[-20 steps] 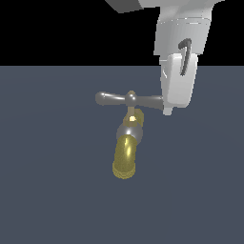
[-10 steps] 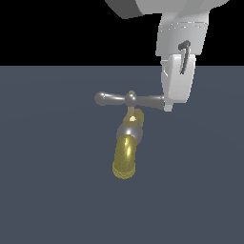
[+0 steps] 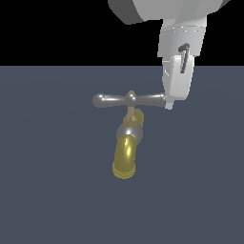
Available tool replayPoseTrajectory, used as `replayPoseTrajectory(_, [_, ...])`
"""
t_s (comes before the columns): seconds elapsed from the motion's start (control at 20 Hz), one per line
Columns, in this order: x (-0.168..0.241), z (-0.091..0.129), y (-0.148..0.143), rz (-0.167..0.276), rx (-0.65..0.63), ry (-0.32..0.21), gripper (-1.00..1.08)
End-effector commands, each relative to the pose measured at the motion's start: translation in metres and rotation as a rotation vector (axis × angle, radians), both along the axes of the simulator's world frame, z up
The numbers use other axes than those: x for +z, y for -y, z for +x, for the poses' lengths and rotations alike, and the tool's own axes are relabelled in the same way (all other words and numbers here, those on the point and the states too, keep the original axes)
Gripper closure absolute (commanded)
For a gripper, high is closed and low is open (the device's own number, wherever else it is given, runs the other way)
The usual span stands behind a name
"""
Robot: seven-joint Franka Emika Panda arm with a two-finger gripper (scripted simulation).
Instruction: Turn on the faucet by rotating a designated handle.
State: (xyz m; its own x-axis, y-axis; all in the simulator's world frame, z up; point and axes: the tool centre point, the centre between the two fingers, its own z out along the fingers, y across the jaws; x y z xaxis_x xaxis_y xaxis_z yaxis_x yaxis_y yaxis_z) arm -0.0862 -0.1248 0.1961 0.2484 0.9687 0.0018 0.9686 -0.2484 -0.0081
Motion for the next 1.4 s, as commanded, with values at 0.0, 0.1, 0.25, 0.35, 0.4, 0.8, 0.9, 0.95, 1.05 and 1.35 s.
replayPoseTrajectory(0.0, [0.001,0.010,0.002,-0.004,0.003,0.008,1.08])
replayPoseTrajectory(0.1, [0.001,0.015,0.004,-0.004,0.003,0.008,1.08])
replayPoseTrajectory(0.25, [0.001,0.022,0.007,-0.004,0.003,0.008,1.08])
replayPoseTrajectory(0.35, [0.001,0.027,0.009,-0.004,0.003,0.008,1.08])
replayPoseTrajectory(0.4, [0.001,0.029,0.010,-0.004,0.003,0.008,1.08])
replayPoseTrajectory(0.8, [0.000,0.042,0.007,-0.002,-0.004,0.003,1.08])
replayPoseTrajectory(0.9, [0.000,0.049,0.005,-0.002,-0.003,0.003,1.08])
replayPoseTrajectory(0.95, [0.000,0.052,0.003,-0.002,-0.003,0.004,1.08])
replayPoseTrajectory(1.05, [0.000,0.059,0.001,-0.002,-0.002,0.004,1.08])
replayPoseTrajectory(1.35, [0.000,0.079,-0.007,-0.002,0.000,0.005,1.08])
